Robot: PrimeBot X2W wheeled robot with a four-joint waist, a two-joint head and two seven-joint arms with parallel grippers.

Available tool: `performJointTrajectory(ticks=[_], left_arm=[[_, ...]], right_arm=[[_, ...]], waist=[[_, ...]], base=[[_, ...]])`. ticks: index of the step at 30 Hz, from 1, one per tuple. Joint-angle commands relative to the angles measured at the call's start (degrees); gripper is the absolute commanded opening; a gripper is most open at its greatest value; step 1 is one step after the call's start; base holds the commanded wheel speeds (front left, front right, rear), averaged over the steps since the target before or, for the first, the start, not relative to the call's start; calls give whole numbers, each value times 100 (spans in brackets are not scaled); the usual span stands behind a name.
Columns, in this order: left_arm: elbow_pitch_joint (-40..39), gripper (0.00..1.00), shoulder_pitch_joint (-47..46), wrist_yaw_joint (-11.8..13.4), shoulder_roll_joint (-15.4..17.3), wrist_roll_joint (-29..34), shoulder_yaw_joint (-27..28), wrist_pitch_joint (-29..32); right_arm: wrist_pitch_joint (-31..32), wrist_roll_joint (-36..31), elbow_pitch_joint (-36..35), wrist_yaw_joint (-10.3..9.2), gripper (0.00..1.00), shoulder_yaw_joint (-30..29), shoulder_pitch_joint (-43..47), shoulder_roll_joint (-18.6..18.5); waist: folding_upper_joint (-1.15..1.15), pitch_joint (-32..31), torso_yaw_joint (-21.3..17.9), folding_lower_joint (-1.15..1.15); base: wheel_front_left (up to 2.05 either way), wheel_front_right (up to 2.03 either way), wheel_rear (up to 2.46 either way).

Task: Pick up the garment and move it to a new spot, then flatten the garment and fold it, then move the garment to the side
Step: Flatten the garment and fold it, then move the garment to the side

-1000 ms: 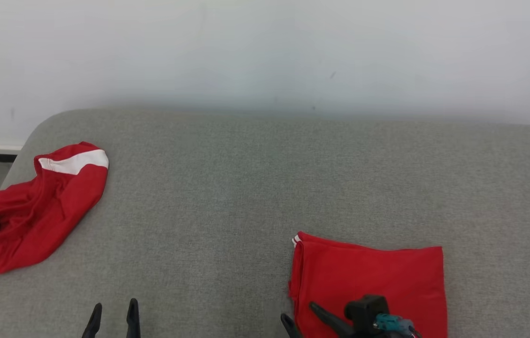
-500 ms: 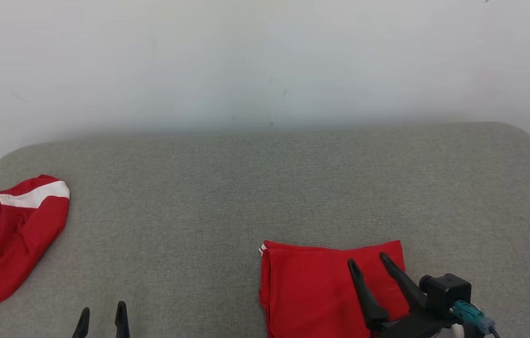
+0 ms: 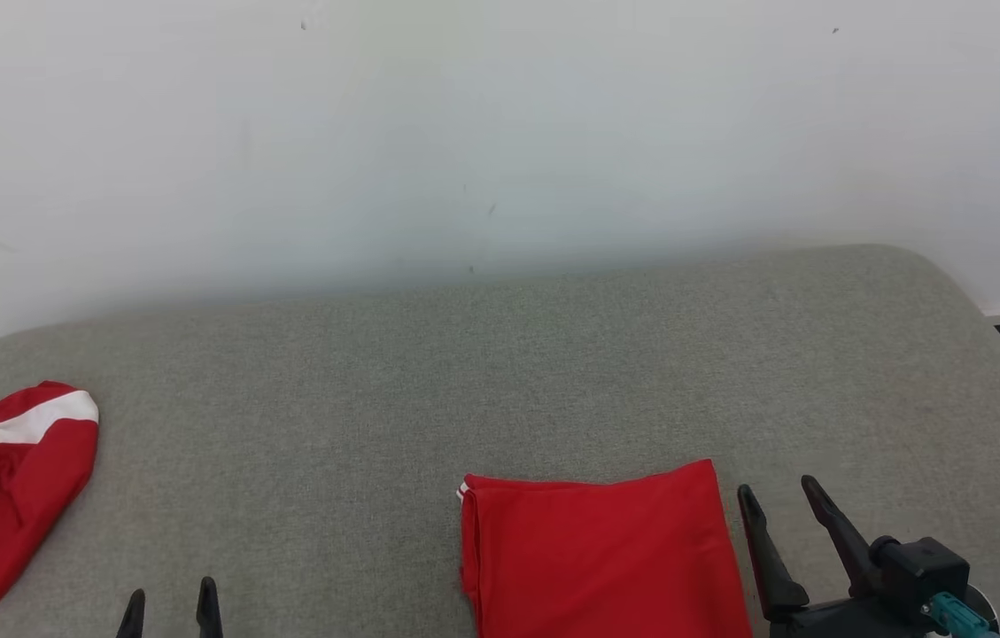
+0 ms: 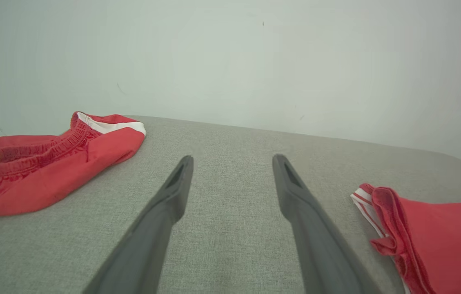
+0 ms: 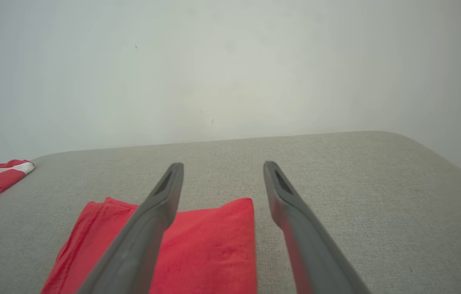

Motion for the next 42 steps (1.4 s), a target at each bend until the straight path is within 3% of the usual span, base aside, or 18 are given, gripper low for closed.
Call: performJointTrajectory(ticks=[1,13,42], left_arm=[[38,100,101,-10,-20,70,55,-16],[151,100,178,-10,-64,310,142,-16],[475,100,-10,-11,-56,293,201,-16]], right_arm=[[-156,68,86,-14,100,34,-44,-127],[-757,443,713,-14,100,198,-142,-653],[-864,176,1251,-14,100,-83,-334,-420]], waist=[[0,-56,-65,0],[0,-101,-97,0],[0,66,-30,0]], base=[[0,0,0],[0,0,0],[0,0,0]])
